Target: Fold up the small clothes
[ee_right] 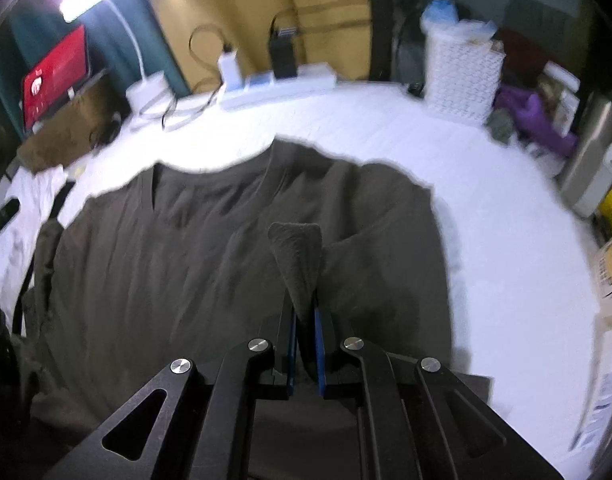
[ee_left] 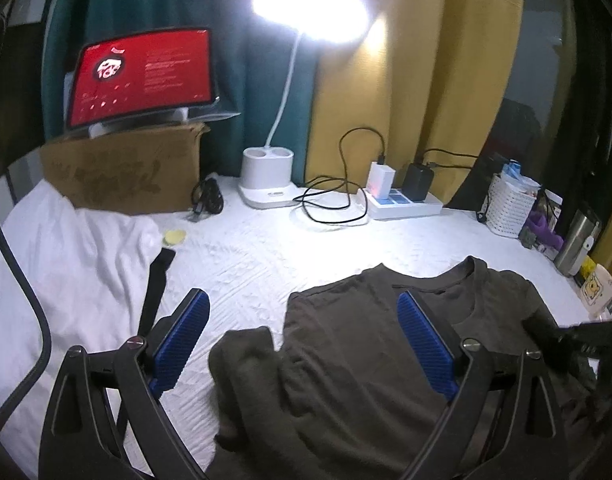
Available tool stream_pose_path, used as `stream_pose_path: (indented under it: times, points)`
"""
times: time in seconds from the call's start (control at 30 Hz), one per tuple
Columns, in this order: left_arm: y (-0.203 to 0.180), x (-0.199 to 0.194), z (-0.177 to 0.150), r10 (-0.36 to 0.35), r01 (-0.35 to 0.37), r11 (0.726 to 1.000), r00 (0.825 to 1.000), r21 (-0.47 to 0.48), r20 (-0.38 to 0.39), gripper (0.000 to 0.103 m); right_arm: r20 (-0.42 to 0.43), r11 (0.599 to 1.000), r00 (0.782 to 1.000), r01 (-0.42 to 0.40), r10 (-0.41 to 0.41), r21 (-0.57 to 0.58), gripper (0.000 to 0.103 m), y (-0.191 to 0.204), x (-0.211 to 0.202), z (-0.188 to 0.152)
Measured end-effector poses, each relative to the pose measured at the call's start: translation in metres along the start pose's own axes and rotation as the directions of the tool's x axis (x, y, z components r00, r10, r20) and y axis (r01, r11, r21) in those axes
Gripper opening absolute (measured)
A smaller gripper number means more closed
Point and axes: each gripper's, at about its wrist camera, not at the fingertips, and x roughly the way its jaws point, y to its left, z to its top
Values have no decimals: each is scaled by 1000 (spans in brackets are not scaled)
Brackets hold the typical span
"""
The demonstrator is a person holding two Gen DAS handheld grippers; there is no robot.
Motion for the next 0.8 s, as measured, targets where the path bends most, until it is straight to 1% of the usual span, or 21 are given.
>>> stream_pose_path:
  times: [0.07,0.13,0.17,0.2,0.23,0.27,0.33,0.43,0.53,0.6,0.63,0.7,0.8]
  points:
    - [3,0,-1,4,-4,1000,1000,-5,-6,94,-16,1000,1000,-13,13,23,9,1,9,-5]
    - [4,0,-2,12,-12,1000,1000,-2,-9,94,-27,999,999,-21,22,42,13,2,14,-10]
    - [3,0,-2,15,-15,1000,1000,2,-11,94,-30,999,999,-26,28,48,29,2,15,-13]
    - [3,1,-2,20,-20,1000,1000,8,-14,94,-39,998,999,-33,35,47,71,5,18,-15]
    - [2,0,-2,26,-26,1000,1000,12,-15,94,-50,998,998,-42,44,40,92,8,20,-17]
    - [3,0,-2,30,-30,999,999,13,-16,94,-53,998,997,-46,47,33,103,11,20,-18]
    - [3,0,-3,37,-36,999,999,14,-19,94,-48,998,997,-58,58,1,103,18,15,-21]
    - [6,-1,-3,63,-63,998,998,24,-26,94,-33,998,998,-60,60,3,103,15,4,-20]
    - [17,-3,-3,104,-103,995,994,14,-40,94,34,999,999,-43,42,18,103,2,-18,-14]
    - [26,-1,-4,137,-137,991,989,7,-52,94,85,999,996,-2,-1,41,103,-16,-35,-11]
    - [30,0,-4,153,-153,988,987,4,-58,94,95,999,995,13,-18,49,103,-22,-38,-11]
    - [40,3,-6,187,-188,982,979,-6,-75,94,93,994,994,51,-60,93,103,-45,-40,-14]
    - [47,6,-7,207,-209,978,974,-20,-89,94,80,985,991,98,-110,144,103,-74,-43,-22]
